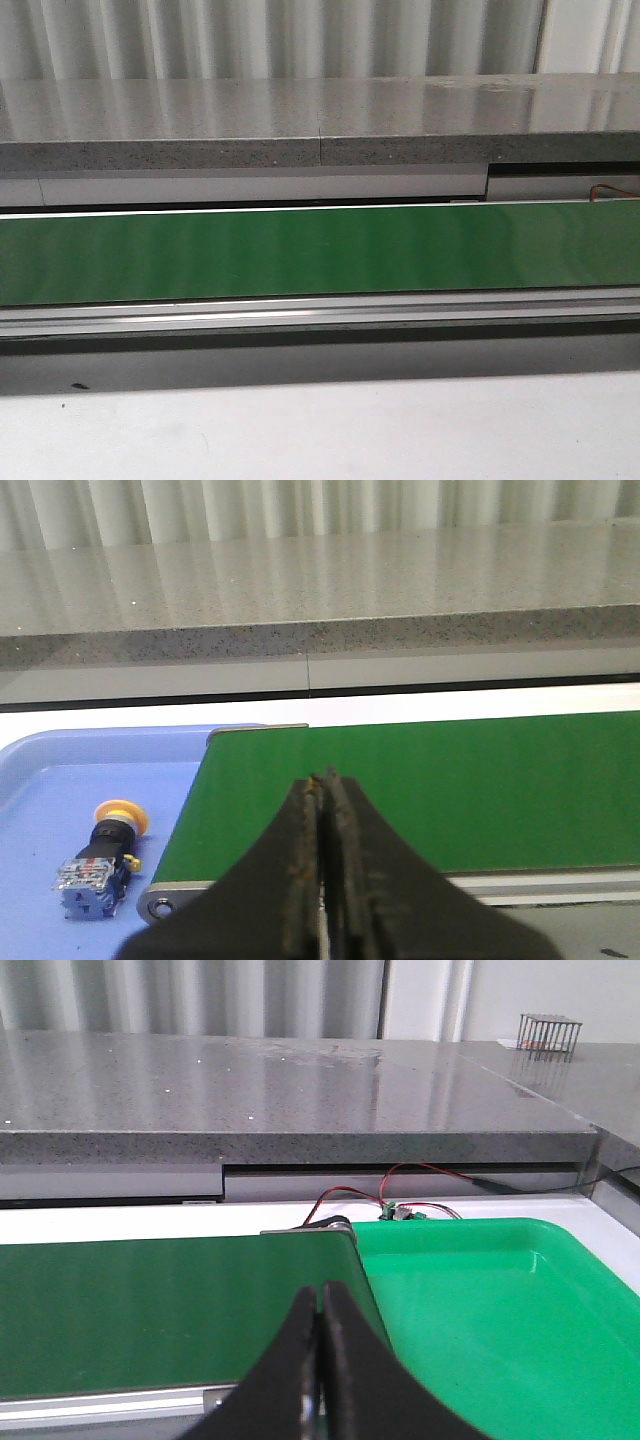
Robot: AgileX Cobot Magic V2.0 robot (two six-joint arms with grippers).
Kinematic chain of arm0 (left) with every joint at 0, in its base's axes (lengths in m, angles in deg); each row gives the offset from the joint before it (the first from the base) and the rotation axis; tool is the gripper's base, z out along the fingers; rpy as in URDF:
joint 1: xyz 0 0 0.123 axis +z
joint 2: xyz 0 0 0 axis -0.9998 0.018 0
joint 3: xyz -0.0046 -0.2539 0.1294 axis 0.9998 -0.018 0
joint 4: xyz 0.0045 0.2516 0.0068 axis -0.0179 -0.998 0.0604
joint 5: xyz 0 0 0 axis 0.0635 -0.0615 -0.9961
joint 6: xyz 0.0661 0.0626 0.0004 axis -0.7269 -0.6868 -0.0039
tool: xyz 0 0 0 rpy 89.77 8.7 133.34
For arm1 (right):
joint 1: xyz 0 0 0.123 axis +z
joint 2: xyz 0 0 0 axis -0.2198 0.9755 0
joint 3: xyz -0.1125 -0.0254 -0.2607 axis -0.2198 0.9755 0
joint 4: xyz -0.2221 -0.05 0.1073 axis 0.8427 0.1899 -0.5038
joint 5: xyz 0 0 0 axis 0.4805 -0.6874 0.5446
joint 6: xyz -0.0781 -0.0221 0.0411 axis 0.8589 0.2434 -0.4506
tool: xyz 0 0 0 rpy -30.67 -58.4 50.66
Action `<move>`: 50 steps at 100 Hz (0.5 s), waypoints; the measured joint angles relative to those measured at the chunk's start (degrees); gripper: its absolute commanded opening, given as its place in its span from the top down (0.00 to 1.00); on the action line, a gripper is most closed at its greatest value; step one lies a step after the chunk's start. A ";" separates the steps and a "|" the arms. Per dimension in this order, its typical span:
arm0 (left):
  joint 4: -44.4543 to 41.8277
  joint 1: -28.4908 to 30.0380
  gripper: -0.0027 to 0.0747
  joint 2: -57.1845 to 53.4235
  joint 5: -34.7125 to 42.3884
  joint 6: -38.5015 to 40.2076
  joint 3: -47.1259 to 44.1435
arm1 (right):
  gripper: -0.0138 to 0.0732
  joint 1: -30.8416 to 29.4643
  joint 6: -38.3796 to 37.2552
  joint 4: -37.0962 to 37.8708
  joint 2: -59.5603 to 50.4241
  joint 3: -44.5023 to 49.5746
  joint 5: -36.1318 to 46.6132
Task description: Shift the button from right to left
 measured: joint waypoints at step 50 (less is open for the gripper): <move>0.00 0.00 0.99 0.00 0.00 0.00 0.00 | 0.92 -0.38 0.00 -0.20 -5.05 4.52 -0.72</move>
